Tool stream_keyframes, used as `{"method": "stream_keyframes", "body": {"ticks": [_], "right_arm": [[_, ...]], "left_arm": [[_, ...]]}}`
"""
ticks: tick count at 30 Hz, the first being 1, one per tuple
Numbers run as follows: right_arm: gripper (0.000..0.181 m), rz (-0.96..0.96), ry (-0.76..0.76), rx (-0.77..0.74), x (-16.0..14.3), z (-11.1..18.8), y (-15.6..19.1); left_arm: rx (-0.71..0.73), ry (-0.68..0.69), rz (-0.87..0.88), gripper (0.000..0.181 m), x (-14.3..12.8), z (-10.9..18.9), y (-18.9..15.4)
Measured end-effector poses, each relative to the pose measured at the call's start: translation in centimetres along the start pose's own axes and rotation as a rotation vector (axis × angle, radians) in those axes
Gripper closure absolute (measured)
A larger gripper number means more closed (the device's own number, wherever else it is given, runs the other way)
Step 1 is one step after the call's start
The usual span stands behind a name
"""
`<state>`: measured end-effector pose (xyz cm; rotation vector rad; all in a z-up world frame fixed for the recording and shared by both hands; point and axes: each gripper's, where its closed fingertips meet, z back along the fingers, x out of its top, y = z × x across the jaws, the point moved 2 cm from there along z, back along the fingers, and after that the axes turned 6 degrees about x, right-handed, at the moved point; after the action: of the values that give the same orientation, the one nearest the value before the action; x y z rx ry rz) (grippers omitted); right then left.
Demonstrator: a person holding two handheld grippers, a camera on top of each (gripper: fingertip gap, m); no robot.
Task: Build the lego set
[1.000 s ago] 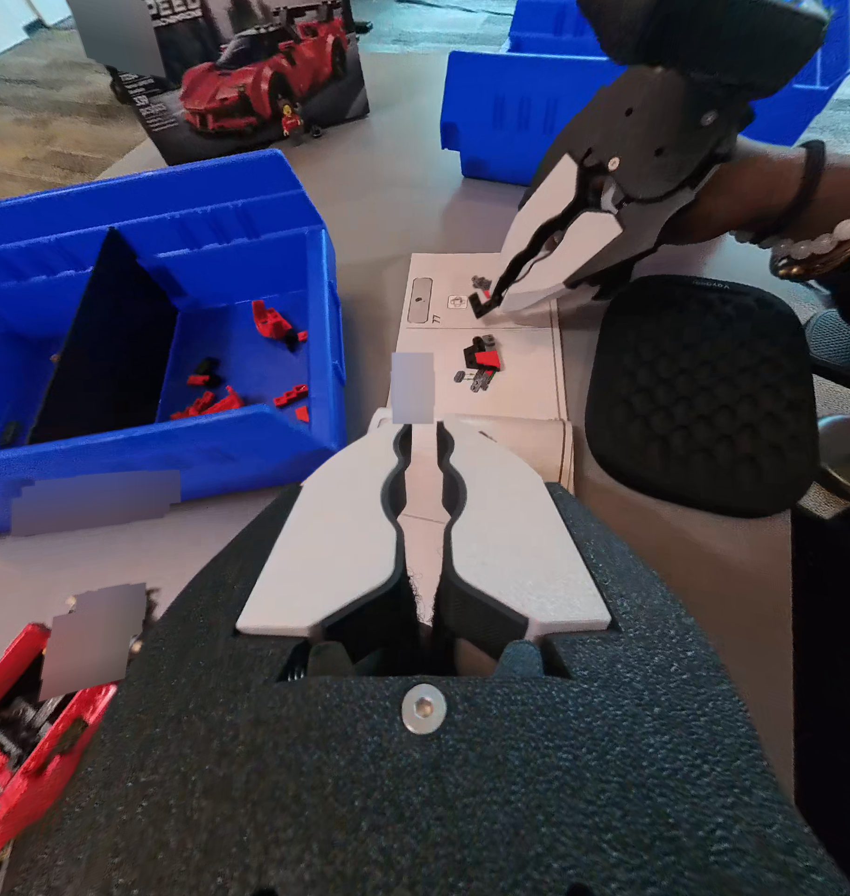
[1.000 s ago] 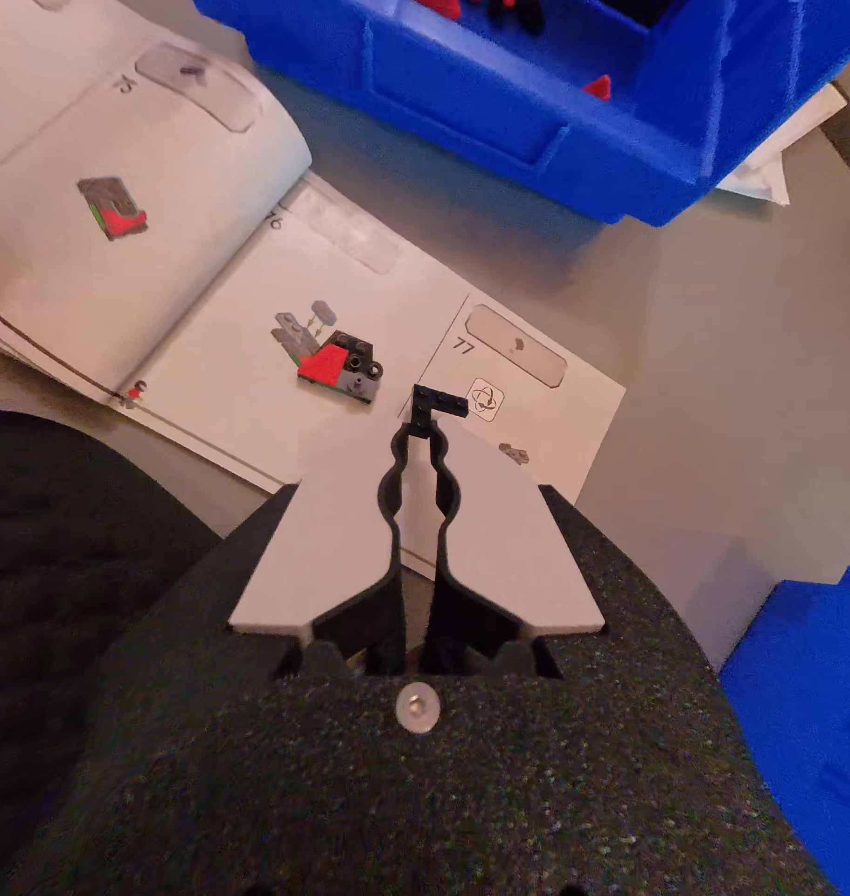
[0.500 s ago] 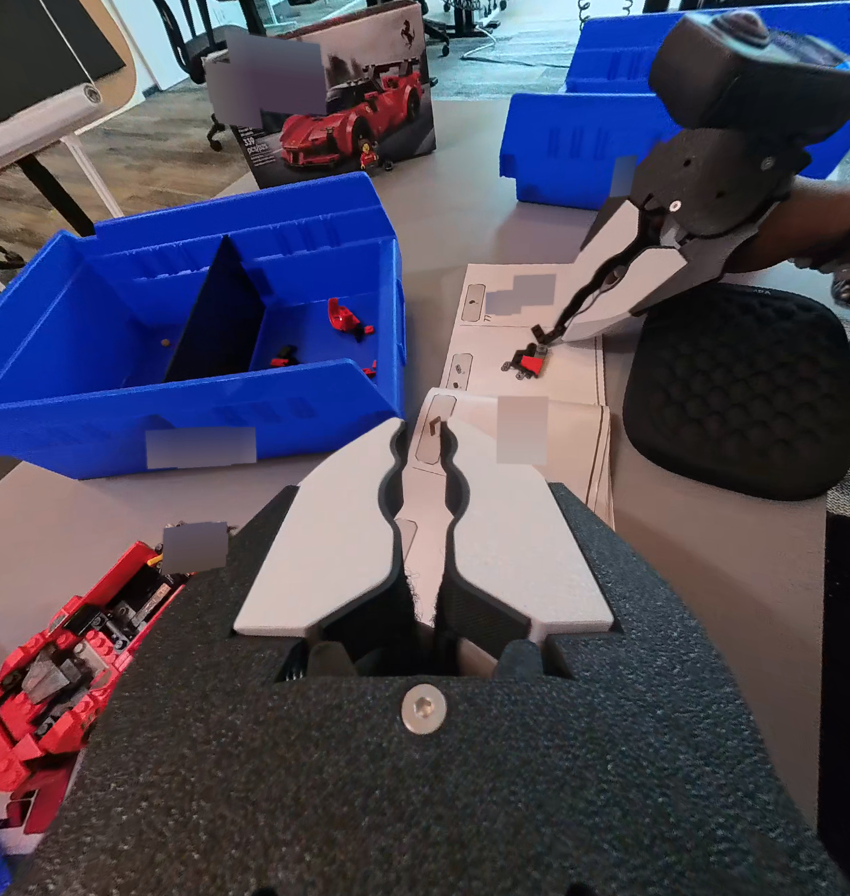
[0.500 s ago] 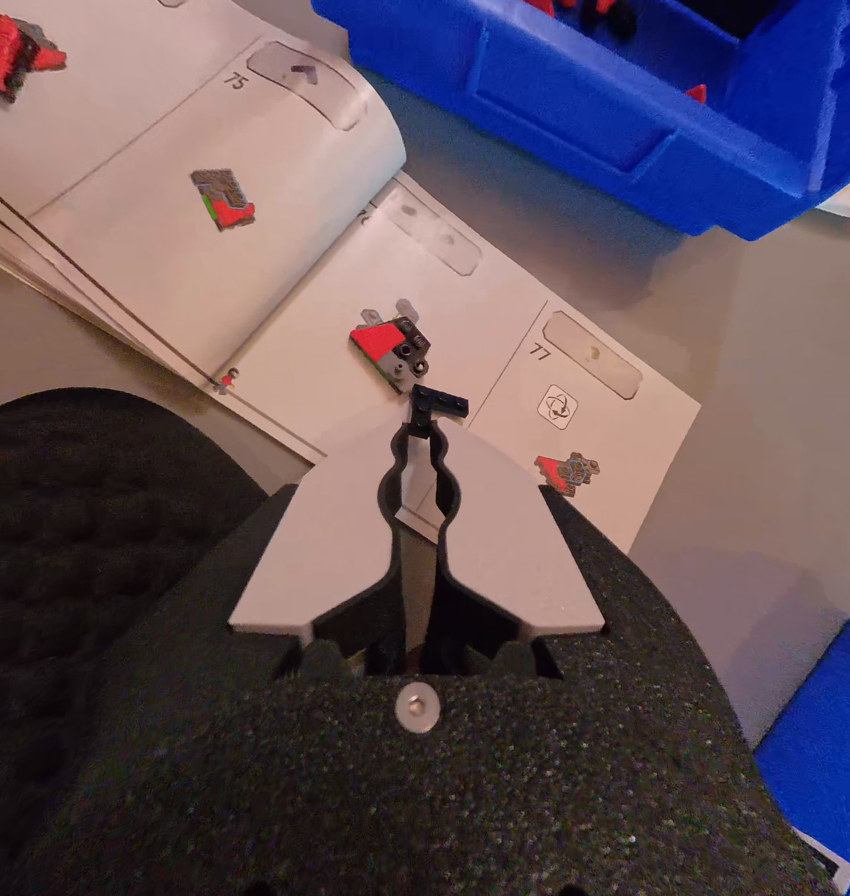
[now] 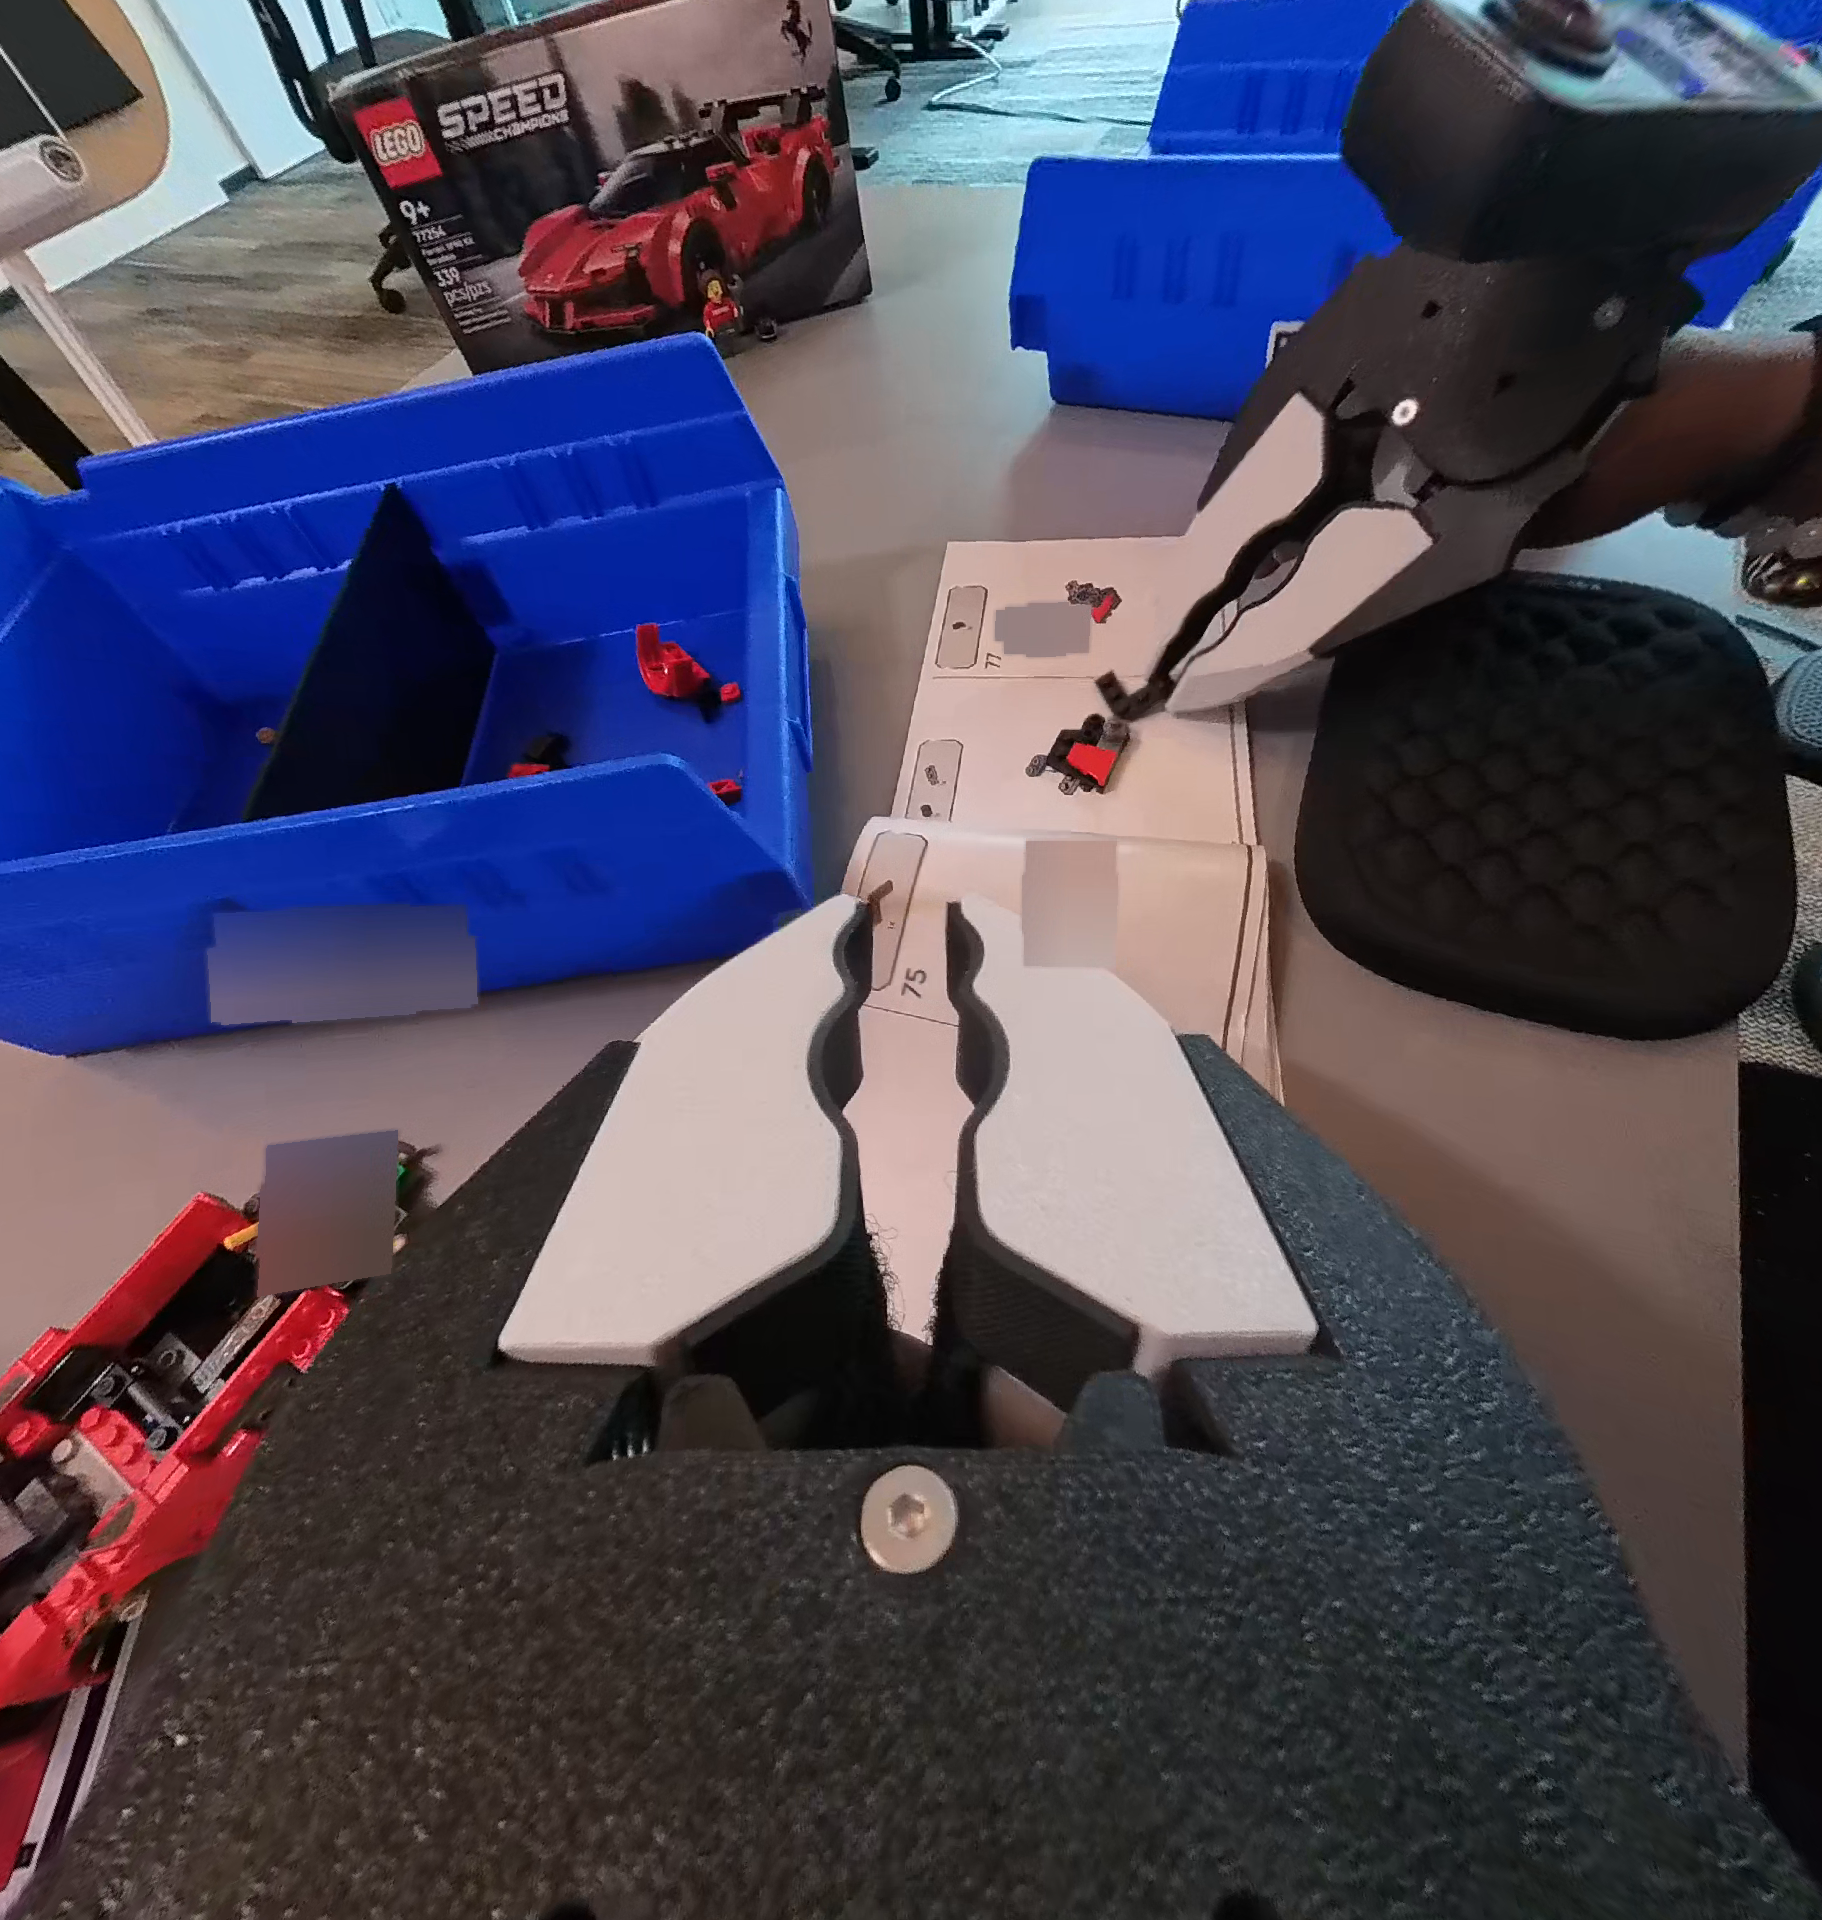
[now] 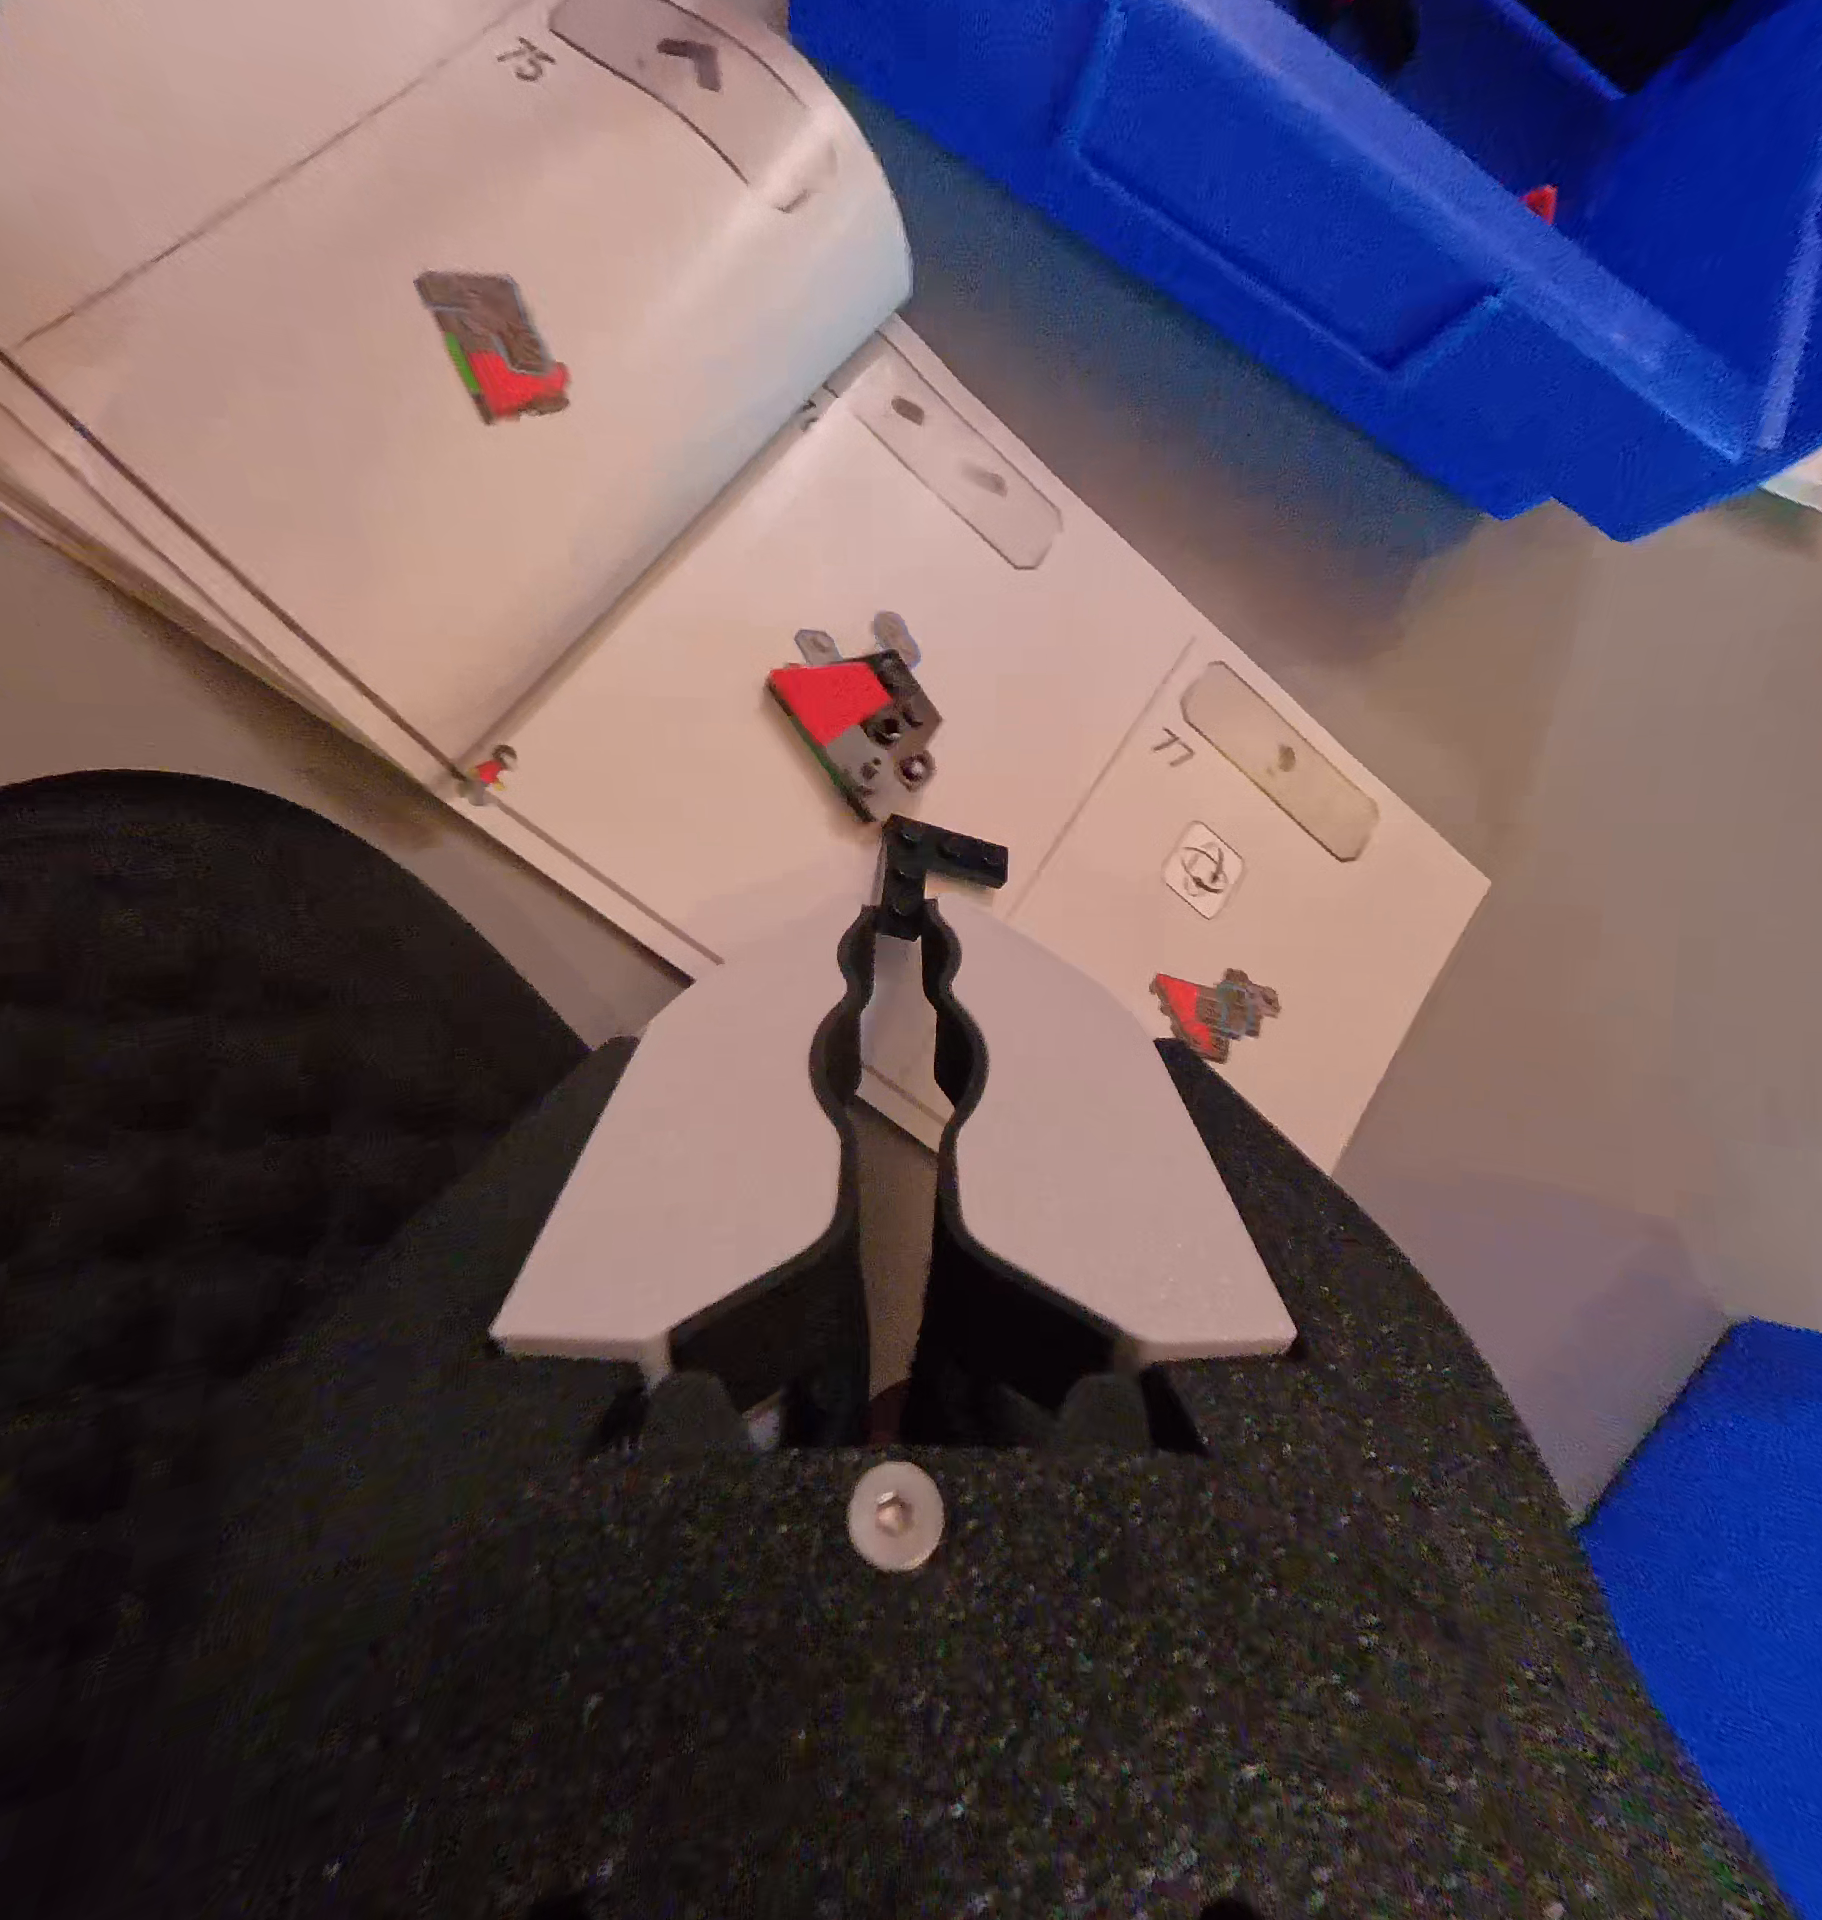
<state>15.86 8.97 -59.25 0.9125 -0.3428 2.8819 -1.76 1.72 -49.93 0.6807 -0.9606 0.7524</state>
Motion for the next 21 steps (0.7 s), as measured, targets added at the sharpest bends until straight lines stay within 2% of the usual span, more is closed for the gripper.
{"method": "stream_keyframes", "body": {"ticks": [3,7,10,15,21], "right_arm": [[0.173,0.025,-0.043,0.113,1.4,0.6,2.1],[0.173,0.051,0.002,0.008,1.3,1.9,-0.9],[0.173,0.174,-0.063,0.064,2.7,1.1,-1.2],[0.173,0.458,0.024,0.206,3.4,-1.6,-1.1],[0.173,0.519,0.021,0.294,4.2,-2.2,-1.3]], "left_arm": [[0.002,0.008,-0.002,0.168,-0.3,0.1,0.0],[0.008,0.007,0.004,0.168,-0.5,0.4,0.3],[0.017,0.002,0.003,0.168,-0.3,0.7,0.5],[0.027,-0.017,0.004,0.168,-0.2,1.4,0.5],[0.045,-0.013,0.014,0.168,-0.7,2.1,0.7]]}}
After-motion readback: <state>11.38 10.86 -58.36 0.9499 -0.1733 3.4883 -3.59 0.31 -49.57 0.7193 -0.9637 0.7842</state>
